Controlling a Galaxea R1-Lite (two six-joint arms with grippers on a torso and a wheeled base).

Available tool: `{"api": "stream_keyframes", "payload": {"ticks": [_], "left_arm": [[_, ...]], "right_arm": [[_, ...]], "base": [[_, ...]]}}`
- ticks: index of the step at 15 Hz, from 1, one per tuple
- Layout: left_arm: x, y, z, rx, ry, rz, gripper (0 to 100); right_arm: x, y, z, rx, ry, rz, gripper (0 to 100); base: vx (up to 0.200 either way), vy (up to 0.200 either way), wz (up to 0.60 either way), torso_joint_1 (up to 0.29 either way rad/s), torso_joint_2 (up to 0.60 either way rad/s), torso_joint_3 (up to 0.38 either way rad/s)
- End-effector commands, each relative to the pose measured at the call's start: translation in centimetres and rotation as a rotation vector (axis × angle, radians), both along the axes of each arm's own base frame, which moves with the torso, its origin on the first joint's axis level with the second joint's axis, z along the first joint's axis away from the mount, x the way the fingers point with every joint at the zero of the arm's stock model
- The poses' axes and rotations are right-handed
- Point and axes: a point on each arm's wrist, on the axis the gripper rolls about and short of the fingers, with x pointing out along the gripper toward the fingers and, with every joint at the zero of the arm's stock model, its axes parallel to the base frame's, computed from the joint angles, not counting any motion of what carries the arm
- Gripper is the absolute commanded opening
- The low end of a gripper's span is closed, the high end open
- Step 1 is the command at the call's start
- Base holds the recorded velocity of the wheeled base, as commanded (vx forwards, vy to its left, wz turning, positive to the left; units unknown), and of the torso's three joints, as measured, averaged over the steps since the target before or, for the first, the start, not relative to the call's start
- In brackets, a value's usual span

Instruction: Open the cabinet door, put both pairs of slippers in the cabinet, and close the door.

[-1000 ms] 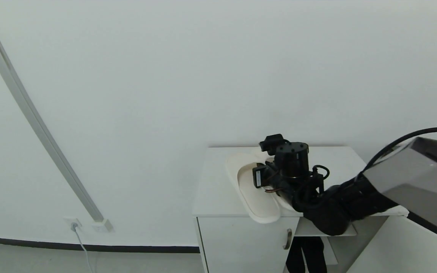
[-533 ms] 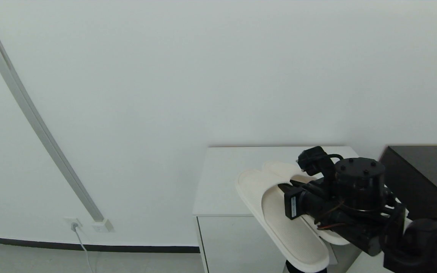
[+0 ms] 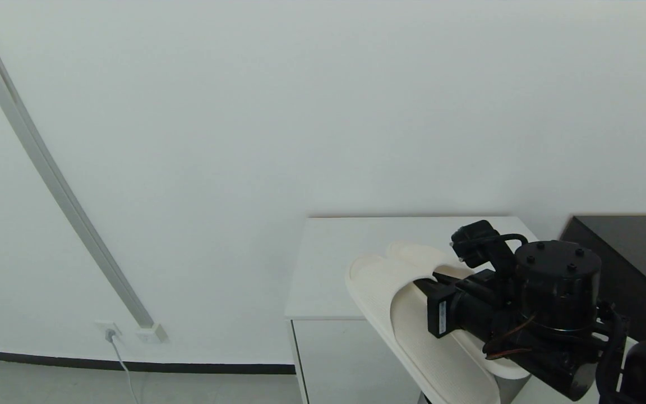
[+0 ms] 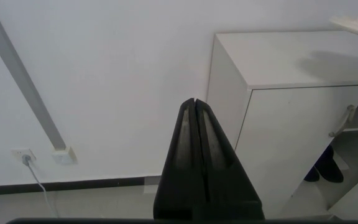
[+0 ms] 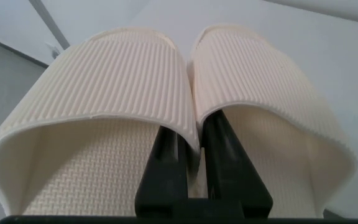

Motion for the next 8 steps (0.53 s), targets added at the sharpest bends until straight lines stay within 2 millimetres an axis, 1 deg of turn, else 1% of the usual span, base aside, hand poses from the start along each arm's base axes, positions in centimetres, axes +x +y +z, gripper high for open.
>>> {"api": "stream_keyframes", "payload": {"ticks": [1, 8], "left_arm": [[0.0, 0.0, 0.0, 0.001, 0.0, -0.001, 0], [0.0, 0.0, -0.02, 0.001, 0.001, -0.001, 0]], "right_arm": [[-0.15, 0.26, -0.29, -0.004, 0.009, 0.007, 0], [-0.2, 0.33, -0.51, -0.01, 0.015, 0.01, 0]], "base": [[0.0, 0.0, 0.0, 0.0, 0.0, 0.0], [-0.2, 0.0, 0.0, 0.001, 0.0, 0.002]]}}
